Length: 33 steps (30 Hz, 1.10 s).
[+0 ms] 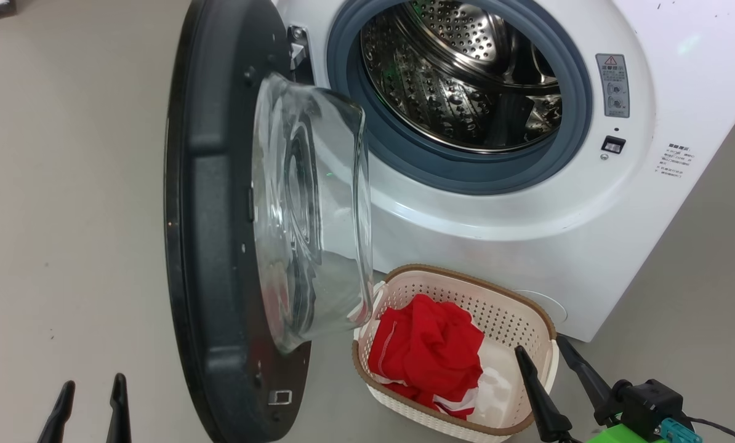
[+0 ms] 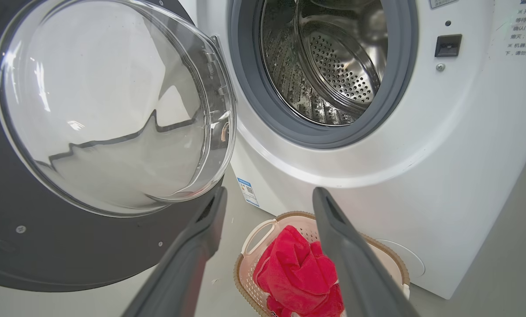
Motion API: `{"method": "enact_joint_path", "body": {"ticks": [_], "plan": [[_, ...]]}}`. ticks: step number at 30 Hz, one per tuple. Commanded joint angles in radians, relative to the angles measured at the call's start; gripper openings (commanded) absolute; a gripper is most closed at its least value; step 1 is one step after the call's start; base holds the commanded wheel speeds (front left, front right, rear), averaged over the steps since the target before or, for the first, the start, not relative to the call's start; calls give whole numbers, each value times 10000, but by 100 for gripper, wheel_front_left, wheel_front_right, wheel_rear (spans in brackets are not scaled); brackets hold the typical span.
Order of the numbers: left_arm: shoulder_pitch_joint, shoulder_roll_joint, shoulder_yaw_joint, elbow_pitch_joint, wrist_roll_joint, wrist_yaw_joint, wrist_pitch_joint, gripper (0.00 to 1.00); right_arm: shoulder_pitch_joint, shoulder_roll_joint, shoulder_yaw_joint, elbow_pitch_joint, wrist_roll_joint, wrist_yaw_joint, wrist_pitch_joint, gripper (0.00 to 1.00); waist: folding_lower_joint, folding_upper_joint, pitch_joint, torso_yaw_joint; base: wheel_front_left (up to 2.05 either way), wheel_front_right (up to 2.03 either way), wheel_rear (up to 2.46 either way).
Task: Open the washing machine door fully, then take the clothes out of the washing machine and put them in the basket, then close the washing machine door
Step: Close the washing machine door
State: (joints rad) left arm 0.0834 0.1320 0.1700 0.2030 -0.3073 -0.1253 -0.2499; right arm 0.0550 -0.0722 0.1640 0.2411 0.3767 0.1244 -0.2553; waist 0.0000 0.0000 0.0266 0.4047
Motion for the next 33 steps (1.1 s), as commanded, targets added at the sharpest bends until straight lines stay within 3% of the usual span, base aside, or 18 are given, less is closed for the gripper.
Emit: {"method": "enact_joint_path", "body": {"ticks": [1, 7, 9, 10, 11, 18, 26, 33], "plan": [[-157, 169, 322, -231, 51, -54, -118, 100, -107, -47, 223, -207, -42, 63, -65, 100, 0, 0, 8, 4, 0, 0, 0], [-326, 265, 189, -75, -729, -54, -118, 100, -132, -43, 255, -190, -21, 63, -65, 100, 0, 0, 2, 22, 0, 0, 0], [-429, 448, 64, -25, -1228, -54, -118, 49, -146, -45, 280, -179, -16, 63, -65, 100, 0, 0, -6, 29, 0, 0, 0], [-483, 607, -41, 9, -1460, -54, -118, 33, -153, -46, 293, -172, -16, 63, -65, 100, 0, 0, -9, 35, 0, 0, 0], [-547, 797, -101, 39, -1634, -54, -118, 2, -161, -46, 303, -169, -15, 63, -65, 100, 0, 0, -8, 41, 0, 0, 0], [-1197, 2072, -702, 33, -3191, -54, -118, 0, -253, -57, 399, -166, -17, 63, -65, 100, 0, 0, 56, -16, 0, 0, 0], [-1861, 3779, -2034, -887, -6706, -54, -118, 0, -286, -52, 368, -229, -65, 63, -65, 100, 0, 0, 232, -141, 0, 0, 0], [-2243, 5331, -3371, -1757, -8604, -54, -118, 0, -397, -36, 350, -252, -115, 63, -65, 100, 0, 0, 434, -320, 0, 0, 0]]}}
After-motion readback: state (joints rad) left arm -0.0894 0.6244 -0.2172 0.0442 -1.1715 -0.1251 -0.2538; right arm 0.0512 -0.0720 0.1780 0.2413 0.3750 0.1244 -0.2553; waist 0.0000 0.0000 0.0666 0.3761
